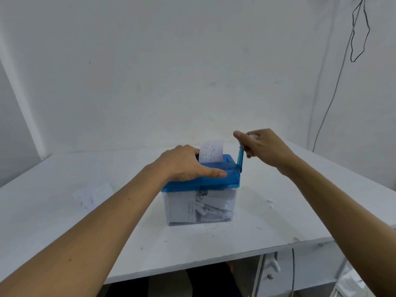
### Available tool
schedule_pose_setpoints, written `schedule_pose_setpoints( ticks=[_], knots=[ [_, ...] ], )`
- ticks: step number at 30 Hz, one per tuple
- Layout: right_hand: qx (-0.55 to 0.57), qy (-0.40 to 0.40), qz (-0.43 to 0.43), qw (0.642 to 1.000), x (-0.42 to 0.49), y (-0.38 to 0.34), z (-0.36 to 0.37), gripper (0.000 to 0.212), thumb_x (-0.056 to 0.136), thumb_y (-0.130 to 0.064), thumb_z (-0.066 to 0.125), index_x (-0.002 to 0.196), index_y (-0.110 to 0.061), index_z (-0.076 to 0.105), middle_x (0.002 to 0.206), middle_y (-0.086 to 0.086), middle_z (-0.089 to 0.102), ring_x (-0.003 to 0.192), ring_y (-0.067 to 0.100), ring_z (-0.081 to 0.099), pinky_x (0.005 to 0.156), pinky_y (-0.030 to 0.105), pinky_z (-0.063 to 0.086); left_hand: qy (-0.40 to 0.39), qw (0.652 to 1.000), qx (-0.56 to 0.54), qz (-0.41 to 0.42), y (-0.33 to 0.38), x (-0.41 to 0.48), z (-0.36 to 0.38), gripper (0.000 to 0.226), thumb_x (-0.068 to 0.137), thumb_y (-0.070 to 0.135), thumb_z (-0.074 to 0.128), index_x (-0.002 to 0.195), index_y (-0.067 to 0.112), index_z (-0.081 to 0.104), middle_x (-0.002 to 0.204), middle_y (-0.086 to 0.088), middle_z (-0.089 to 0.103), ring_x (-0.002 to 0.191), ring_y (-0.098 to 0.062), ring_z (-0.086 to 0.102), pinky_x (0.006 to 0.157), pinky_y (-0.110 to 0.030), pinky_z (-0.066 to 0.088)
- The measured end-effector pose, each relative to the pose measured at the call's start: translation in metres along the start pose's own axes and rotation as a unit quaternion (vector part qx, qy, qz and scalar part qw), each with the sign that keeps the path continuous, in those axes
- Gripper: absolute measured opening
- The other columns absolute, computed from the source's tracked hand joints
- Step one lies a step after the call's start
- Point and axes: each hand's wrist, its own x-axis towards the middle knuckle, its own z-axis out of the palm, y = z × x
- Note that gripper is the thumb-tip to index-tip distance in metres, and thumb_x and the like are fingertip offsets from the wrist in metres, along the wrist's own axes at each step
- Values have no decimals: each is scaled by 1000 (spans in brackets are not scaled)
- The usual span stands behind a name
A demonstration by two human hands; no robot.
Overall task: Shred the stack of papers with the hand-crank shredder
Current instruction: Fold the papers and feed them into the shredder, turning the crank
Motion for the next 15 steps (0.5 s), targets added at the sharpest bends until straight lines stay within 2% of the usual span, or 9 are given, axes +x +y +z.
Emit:
schedule_pose_setpoints(
  ticks=[2, 4, 6, 8, 10, 12, 15],
  knots=[
    [-17, 33, -9, 999, 19, 4, 9, 42, 94, -48, 62, 78, -10, 67, 69, -4, 68, 60, 8, 61, 67, 28, 54, -6, 1000, 3, 5, 0, 0, 0, 90, 55, 94, 62, 130, 43, 59, 116, 14, 65, 97, -12, 62, 78, -32, 55],
    [-24, 63, -15, 998, 34, 10, 22, 29, 95, -37, 63, 81, -12, 62, 73, -4, 69, 63, 8, 63, 60, 22, 49, -5, 1000, 7, 10, -1, 0, 2, 91, 55, 95, 60, 130, 43, 59, 118, 16, 65, 96, -10, 62, 75, -30, 54],
    [-33, 76, 4, 997, 43, 23, 37, 30, 96, -34, 63, 78, -11, 59, 70, -3, 67, 61, 7, 62, 57, 20, 45, 7, 1000, 15, 4, -1, 1, 2, 94, 50, 99, 58, 125, 43, 62, 115, 17, 66, 95, -9, 62, 79, -33, 55],
    [-53, 50, 56, 996, 42, 37, 53, 40, 96, -40, 61, 69, -13, 54, 65, -1, 62, 56, 10, 55, 55, 21, 44, 17, 1000, 22, -7, -1, 1, 3, 92, 47, 100, 56, 118, 40, 64, 107, 16, 67, 91, -8, 62, 81, -36, 56],
    [-55, 28, 98, 993, 36, 49, 62, 45, 97, -40, 60, 63, -14, 48, 61, 2, 55, 53, 13, 49, 52, 21, 44, 23, 999, 30, -1, 0, 1, 3, 91, 51, 99, 55, 122, 43, 63, 109, 17, 66, 92, -8, 61, 80, -35, 56],
    [-96, 2, 118, 988, 25, 52, 63, 38, 100, -23, 59, 65, -12, 49, 58, 1, 51, 45, 9, 48, 42, 12, 37, 32, 999, 44, -2, -1, 1, 5, 94, 52, 101, 51, 126, 43, 61, 114, 16, 66, 92, -10, 61, 78, -35, 56],
    [-129, -68, 165, 975, 6, 52, 64, 23, 99, -9, 56, 77, -7, 57, 61, 3, 59, 33, 2, 54, 36, 11, 38, 40, 997, 57, -18, 0, 1, 6, 108, 45, 107, 42, 127, 39, 60, 110, 14, 65, 88, -11, 61, 74, -35, 56]
  ],
)
